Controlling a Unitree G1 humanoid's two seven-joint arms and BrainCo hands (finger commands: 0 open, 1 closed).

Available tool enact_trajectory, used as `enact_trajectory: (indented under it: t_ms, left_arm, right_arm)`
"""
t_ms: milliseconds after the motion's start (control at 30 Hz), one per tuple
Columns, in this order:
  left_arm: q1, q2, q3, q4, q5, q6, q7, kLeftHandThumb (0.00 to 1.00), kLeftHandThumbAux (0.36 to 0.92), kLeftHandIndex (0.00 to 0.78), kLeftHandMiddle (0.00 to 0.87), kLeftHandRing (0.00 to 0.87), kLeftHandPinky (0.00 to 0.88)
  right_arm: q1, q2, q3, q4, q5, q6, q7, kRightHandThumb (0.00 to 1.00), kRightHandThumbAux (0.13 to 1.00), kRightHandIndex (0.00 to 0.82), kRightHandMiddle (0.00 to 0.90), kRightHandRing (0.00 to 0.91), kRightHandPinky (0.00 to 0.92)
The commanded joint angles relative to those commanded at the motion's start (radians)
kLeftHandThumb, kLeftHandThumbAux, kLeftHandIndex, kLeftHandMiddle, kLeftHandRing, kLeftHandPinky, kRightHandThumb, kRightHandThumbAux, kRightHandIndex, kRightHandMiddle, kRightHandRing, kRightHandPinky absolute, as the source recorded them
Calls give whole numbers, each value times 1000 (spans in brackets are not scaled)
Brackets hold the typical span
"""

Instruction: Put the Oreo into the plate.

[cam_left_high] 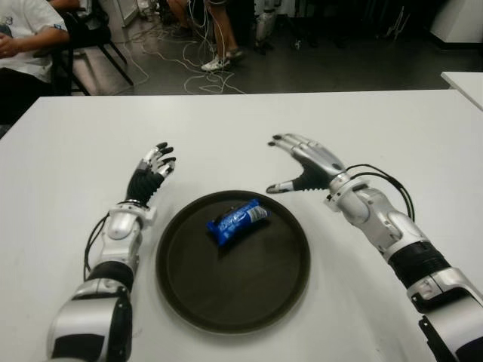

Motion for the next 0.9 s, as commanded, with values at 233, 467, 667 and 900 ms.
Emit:
enact_trajectory:
  t_ms: [233,467,667,900]
  left_arm:
    - [-2,-2,4,-4,-5,9,-7,177,603,81,148,148,149]
    - [-7,-23,43,-83,-80,67,-71,183,648,72,137,144,164]
    - [-38,-33,75,-103,-132,122,-68,179,696,80,143,151,195]
    - [-99,-8,94,-23,-132,143,-45,147,712,100,163,163,197]
  right_arm:
    - [-25,-14,-30,52,21,4,-32,0,347,0,2,3,25]
    - [-129,42,-107,459,128,-88,-155,0,431,0,71,70,78]
    - [-148,138,-381,669,476,-124,17,58,512,73,185,213,264]
    - [-176,178,-610,717,757,-31,213,98,547,143,245,281,321]
